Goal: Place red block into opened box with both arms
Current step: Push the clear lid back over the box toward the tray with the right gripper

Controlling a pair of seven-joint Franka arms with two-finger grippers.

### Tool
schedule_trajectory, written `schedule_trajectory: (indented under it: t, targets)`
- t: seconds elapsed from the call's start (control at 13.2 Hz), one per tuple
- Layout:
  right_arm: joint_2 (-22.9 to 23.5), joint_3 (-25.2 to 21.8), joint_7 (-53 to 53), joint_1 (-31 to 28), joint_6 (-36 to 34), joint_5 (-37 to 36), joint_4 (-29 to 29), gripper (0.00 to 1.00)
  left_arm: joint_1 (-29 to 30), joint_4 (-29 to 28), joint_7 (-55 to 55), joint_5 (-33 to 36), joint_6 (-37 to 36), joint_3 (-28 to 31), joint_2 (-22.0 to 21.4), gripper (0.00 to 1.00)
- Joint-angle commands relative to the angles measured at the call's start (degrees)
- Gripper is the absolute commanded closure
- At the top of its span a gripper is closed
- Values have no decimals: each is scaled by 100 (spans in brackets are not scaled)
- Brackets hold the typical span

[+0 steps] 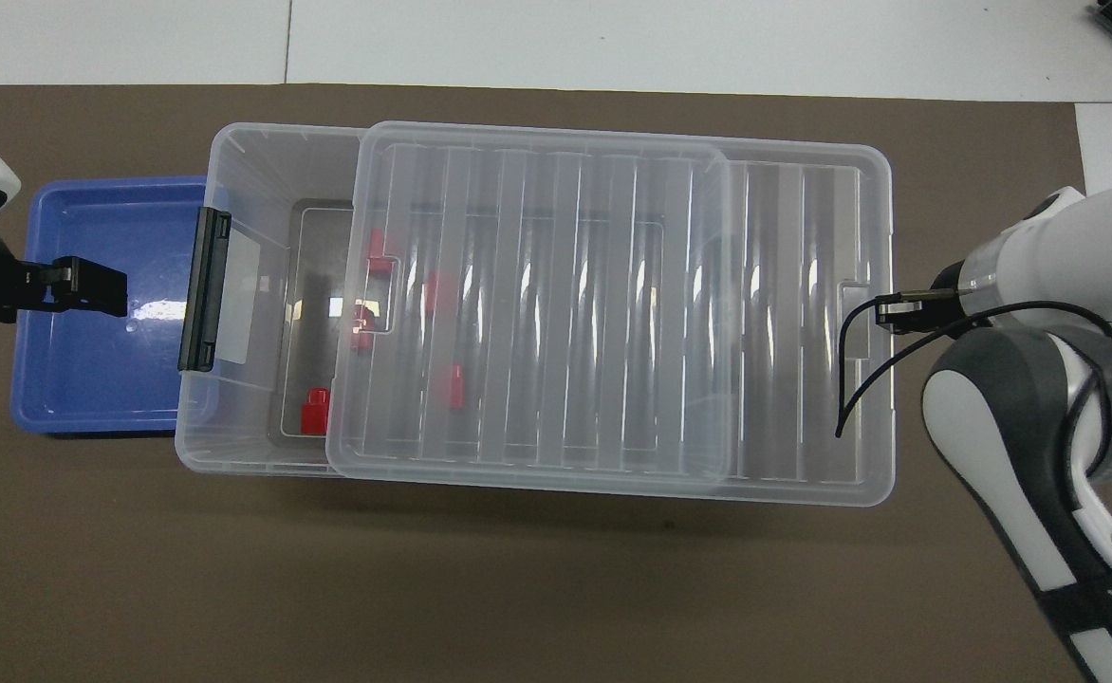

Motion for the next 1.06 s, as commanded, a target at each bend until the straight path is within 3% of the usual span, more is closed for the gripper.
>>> schedule_trajectory:
  t: [0.0, 0.46, 0.99]
  targets:
    - [-12, 37, -137, 219, -3, 96, -13, 100, 59, -99, 72, 47, -57, -37, -140, 0]
    - [-73, 46, 433, 931, -3, 288, -57, 100, 138, -99, 63, 47, -13, -28, -140, 0]
    - [-82, 46, 460, 1345, 49, 597, -65, 100, 182, -90, 54, 12, -4, -37, -140, 0]
